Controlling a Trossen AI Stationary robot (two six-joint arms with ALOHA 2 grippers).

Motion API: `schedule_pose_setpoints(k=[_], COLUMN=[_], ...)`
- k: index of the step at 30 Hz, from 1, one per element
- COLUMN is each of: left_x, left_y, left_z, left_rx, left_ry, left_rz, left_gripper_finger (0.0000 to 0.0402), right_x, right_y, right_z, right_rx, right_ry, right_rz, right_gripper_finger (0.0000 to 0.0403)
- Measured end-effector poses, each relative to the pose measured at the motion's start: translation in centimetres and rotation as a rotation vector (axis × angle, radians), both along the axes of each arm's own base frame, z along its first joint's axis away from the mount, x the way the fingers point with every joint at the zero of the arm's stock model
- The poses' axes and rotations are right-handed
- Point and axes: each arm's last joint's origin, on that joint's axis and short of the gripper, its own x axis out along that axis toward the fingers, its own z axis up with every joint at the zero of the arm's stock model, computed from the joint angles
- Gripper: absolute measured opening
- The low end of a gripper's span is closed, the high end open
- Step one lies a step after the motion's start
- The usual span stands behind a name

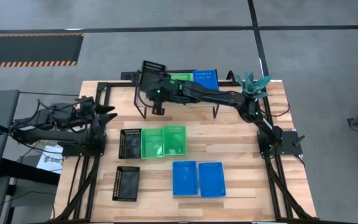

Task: Stack baskets on shelf by color
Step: Put the bottom right black bin on the shelf

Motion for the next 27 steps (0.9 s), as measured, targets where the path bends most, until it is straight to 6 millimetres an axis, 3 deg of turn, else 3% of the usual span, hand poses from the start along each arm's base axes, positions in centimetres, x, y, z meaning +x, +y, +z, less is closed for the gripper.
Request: schedule_pose_setpoints(k=[6,15,27], left_x=[-0.5,-0.7,-0.7], left_y=[0.1,0.2,0.2], left_z=[-0.1,-0.5,-0.5], left_rx=[0.030,0.037,0.036], left_ry=[0.031,0.073,0.072], left_rz=[0.043,0.073,0.074], left_gripper_finger=[0.0193,0.0193,0.0193], right_x=[-0.1,-0.2,-0.4], right_y=[-1.4,-2.0,-1.8], right_z=[-1.0,-1.0,-1.9], right_rx=[0.036,0.081,0.101], right_ry=[0.036,0.025,0.082], right_rz=[-0.002,0.040,0.062], right_gripper_finger=[0.0011,0.0015,0.0072])
